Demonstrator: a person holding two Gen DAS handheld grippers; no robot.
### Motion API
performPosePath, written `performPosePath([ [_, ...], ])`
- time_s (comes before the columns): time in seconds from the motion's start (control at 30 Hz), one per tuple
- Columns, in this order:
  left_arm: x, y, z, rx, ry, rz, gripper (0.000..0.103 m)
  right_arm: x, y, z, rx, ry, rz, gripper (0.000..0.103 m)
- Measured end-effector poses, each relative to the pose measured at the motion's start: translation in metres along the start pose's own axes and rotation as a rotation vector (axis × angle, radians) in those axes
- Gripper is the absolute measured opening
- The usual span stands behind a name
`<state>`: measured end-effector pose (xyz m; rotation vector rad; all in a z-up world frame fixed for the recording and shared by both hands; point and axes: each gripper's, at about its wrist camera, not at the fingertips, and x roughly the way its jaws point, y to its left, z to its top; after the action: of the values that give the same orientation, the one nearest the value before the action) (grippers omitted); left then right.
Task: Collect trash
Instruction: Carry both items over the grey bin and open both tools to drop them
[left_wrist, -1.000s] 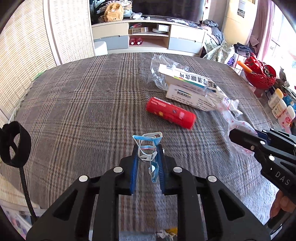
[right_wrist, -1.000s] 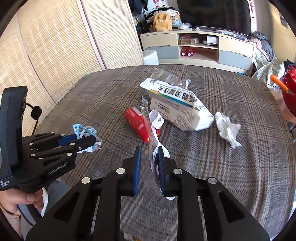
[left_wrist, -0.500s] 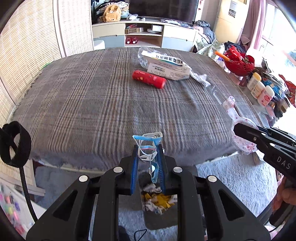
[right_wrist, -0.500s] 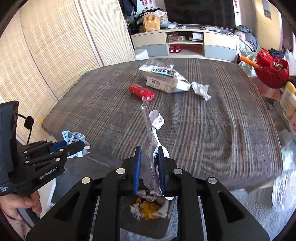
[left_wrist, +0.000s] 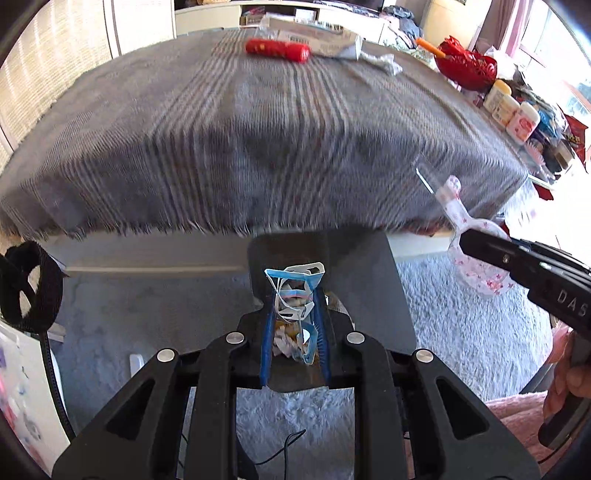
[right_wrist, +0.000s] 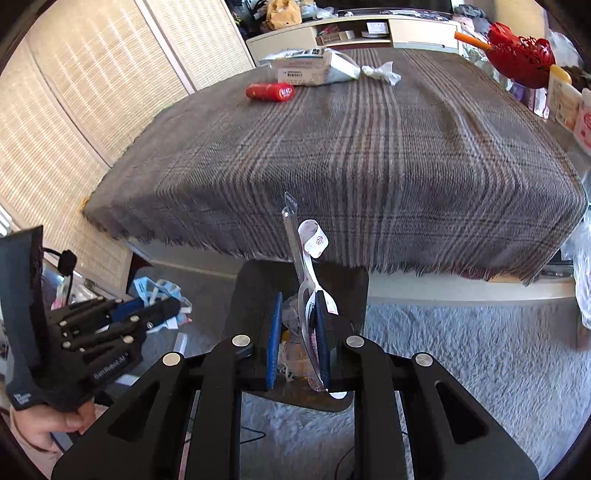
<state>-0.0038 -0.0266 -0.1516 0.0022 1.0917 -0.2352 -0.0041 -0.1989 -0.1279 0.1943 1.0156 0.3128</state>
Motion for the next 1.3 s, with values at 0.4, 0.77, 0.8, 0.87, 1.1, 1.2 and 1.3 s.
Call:
performPosePath([
  [0.4,0.043,-0.018,-0.025,0.031,0.062,-0.036,0.019,0.047,-0.008,-0.028,0.050,0.102,0.020,0.019],
  [0.77,0.052,-0.030,-0.025,0.055,0.074,-0.032,0.025,0.043,-0.014,-0.024,0.087,0.090,0.003,0.021],
  [0.8,0.051,-0.030,-0.025,0.056,0.073,-0.029,0.028,0.043,-0.015,-0.024,0.092,0.089,0.001,0.022],
  [0.87,0.050,-0.029,-0.025,0.059,0.071,-0.024,0.035,0.043,-0.015,-0.023,0.098,0.087,-0.003,0.023],
  [1.1,0.048,-0.025,-0.025,0.047,0.070,-0.002,0.059,0.041,-0.014,-0.022,0.100,0.070,-0.023,0.059],
  [1.2,0.046,-0.024,-0.025,0.048,0.064,0.012,0.072,0.039,-0.014,-0.022,0.097,0.057,-0.050,0.080],
  [1.3,0.042,-0.023,-0.025,0.048,0.051,0.018,0.084,0.037,-0.015,-0.021,0.095,0.048,-0.071,0.095],
])
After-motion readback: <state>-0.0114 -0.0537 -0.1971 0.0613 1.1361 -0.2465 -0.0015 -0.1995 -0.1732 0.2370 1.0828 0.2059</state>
